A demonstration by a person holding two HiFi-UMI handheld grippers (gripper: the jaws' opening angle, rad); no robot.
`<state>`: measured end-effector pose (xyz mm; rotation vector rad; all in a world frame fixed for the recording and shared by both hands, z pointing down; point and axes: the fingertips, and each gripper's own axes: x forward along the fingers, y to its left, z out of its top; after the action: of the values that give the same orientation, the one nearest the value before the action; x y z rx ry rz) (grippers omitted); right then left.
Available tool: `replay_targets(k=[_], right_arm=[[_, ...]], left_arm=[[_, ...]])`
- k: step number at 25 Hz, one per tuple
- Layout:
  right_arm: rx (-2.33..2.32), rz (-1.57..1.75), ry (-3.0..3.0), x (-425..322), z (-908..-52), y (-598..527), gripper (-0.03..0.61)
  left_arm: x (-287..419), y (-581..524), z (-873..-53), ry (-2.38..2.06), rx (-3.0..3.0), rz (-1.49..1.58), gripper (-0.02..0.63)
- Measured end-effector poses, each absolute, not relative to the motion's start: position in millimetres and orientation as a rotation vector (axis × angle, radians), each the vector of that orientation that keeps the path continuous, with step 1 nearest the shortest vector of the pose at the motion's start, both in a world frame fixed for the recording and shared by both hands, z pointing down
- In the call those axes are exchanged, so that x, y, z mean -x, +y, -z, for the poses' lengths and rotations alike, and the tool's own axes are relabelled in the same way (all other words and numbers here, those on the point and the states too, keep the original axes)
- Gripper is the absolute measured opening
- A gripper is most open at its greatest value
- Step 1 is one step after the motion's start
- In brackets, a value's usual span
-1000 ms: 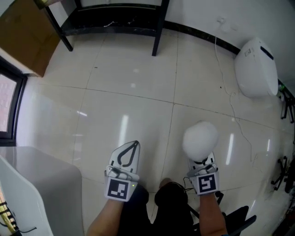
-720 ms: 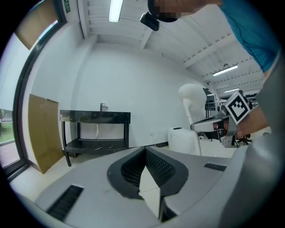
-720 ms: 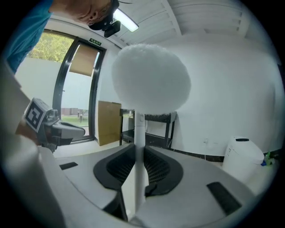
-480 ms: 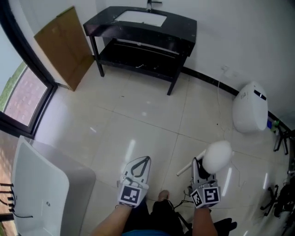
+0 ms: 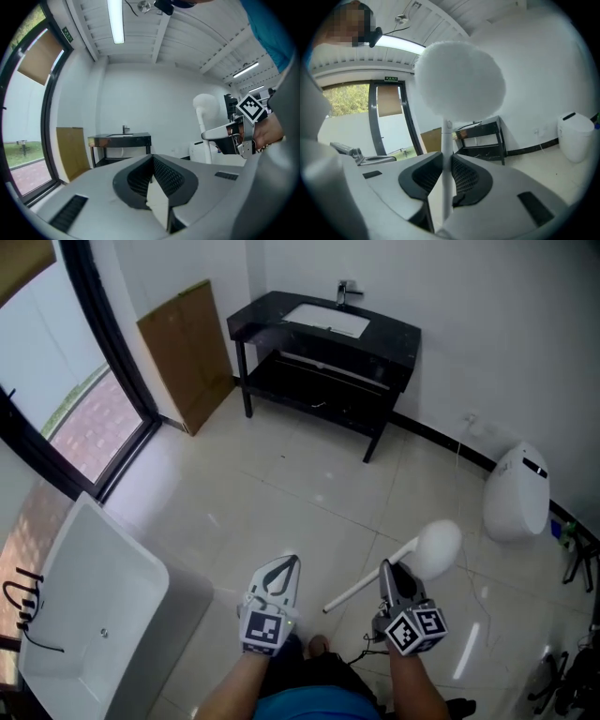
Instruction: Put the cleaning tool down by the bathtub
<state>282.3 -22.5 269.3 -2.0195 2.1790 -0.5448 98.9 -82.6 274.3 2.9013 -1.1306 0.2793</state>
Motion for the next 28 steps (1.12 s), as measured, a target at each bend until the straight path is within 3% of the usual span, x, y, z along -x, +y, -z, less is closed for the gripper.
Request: replay_targets(k=[5, 12, 21, 28], right_arm=[[1.859, 0.689, 2.128, -230, -260, -4, 0.081], [1.644, 0.82, 2.196, -95, -240, -9, 0.081], [1.387, 1.126, 2.227, 132, -297, -11, 0.081], [1.295, 1.45, 2.226, 233, -382, -14, 0.081]], left_arm=[[-15, -48, -245, -1.306, -2.838, -0.305, -0.009], [134, -19, -220, -1.507, -2.693, -0.338, -0.009], [335, 26, -237, -1.79, -2.52, -0.32, -0.009], [429, 57, -272, -1.988, -2.284, -0.385, -0.009]])
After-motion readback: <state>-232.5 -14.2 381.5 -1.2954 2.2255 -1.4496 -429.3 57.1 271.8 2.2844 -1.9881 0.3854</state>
